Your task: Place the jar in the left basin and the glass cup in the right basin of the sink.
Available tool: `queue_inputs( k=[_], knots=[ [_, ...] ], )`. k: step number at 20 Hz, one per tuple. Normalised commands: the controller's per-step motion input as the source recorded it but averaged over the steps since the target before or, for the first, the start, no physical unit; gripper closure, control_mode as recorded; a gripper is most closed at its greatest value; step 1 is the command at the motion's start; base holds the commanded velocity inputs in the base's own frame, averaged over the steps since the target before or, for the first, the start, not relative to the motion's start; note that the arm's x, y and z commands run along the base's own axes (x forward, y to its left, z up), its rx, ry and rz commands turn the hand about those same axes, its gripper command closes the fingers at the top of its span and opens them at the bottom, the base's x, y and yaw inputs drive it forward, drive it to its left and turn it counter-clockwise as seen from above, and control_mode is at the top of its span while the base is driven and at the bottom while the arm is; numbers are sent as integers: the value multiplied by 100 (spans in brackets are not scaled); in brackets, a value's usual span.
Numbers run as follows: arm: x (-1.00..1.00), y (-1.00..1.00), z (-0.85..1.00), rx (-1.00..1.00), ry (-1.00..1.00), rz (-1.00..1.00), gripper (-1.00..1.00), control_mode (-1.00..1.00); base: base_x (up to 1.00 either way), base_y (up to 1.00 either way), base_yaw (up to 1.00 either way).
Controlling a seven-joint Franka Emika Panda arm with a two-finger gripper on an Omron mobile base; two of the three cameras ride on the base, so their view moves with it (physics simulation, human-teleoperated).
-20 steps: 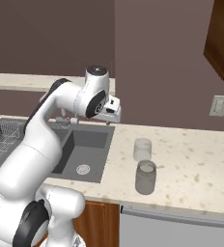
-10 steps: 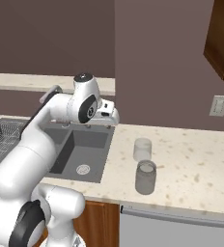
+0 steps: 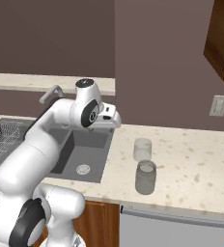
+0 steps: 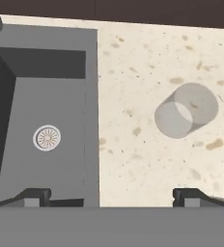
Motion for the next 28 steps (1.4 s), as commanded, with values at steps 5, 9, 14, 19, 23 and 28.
queue_inputs(
  k=[5, 9, 14, 19, 23, 28],
  knots=[
    [7, -11, -14, 0, 0, 0, -100, -100, 0, 0, 0],
    [9, -11, -8, 0, 0, 0, -100, -100, 0, 0, 0],
    [9, -11, -1, 0, -1, 0, -100, -100, 0, 0, 0],
    [15, -12, 0, 3, 0, 0, -100, -100, 0, 0, 0],
    [17, -11, 0, 3, 0, 0, -100, -100, 0, 0, 0],
    [14, -11, 0, 4, 0, 0, -100, -100, 0, 0, 0]
  ],
)
